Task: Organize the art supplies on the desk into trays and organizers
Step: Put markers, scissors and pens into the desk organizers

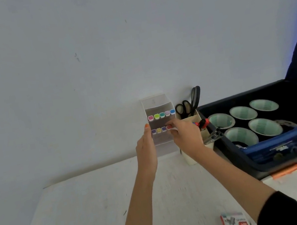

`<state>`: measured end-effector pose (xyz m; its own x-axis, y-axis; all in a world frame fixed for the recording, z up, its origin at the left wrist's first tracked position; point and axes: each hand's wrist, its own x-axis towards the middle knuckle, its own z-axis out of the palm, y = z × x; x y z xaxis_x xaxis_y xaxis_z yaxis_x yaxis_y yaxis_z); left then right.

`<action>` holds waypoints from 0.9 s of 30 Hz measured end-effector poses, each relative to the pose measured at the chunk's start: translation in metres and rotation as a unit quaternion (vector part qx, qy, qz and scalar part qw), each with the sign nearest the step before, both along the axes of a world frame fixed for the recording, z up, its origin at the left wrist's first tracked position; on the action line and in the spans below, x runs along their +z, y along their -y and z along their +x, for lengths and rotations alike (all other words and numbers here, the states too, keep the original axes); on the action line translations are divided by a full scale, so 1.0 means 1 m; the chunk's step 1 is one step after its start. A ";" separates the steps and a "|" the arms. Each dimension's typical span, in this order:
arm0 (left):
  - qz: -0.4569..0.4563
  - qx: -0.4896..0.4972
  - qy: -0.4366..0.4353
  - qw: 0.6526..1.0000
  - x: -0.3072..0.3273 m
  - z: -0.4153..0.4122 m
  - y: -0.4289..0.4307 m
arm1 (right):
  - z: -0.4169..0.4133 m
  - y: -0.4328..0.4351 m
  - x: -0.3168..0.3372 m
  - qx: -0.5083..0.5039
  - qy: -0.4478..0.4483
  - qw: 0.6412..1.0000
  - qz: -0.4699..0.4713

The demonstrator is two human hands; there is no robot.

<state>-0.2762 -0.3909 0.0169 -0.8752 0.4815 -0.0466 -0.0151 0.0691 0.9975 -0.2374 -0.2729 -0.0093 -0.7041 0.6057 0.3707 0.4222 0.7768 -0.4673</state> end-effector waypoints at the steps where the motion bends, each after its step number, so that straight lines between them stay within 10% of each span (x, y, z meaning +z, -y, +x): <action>1: -0.002 0.000 0.001 1.000 -0.001 -0.001 0.000 | -0.002 0.000 -0.001 -0.008 0.022 1.000 0.016; 8: -0.016 -0.030 0.002 0.999 -0.001 -0.003 0.002 | -0.002 -0.001 -0.001 0.018 0.050 0.998 -0.019; 17: 0.067 0.045 -0.024 0.996 -0.010 0.049 0.021 | 0.079 0.037 0.004 0.022 -0.125 0.983 -0.135; 27: 0.059 -0.096 -0.008 0.994 -0.036 0.143 -0.002 | 0.205 0.030 -0.017 -0.072 -0.213 0.950 -0.218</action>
